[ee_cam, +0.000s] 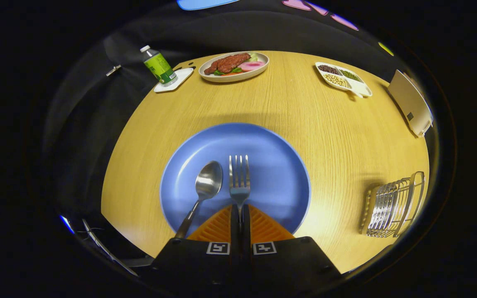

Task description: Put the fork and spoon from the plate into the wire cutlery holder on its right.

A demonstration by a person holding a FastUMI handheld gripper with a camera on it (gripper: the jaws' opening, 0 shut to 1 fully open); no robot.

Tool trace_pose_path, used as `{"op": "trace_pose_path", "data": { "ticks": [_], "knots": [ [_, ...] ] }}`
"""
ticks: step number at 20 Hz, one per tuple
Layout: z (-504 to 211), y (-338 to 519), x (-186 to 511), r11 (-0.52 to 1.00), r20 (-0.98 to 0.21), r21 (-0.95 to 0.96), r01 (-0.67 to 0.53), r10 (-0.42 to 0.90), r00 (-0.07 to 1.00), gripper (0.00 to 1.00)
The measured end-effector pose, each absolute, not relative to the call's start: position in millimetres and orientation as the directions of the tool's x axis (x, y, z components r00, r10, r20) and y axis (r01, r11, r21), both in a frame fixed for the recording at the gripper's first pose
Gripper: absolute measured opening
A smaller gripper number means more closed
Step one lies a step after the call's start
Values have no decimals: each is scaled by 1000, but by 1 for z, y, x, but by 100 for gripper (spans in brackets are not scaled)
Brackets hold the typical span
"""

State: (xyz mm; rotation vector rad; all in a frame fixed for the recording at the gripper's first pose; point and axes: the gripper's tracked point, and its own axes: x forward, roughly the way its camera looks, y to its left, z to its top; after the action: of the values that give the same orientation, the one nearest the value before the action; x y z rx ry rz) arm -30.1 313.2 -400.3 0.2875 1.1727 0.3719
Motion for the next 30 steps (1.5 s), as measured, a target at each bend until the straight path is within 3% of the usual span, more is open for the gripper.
{"op": "trace_pose_path", "data": {
  "ticks": [9,15,23,30],
  "knots": [
    [-318,248,-36,861,-763,481,-165,504,405,5],
    [-295,143,-51,902,-808,387,-190,431,402,6],
    [-334,58,-86,929,-922,332,-166,356,150,6],
    [-373,39,-90,929,-959,279,-243,260,-109,6]
  ]
}}
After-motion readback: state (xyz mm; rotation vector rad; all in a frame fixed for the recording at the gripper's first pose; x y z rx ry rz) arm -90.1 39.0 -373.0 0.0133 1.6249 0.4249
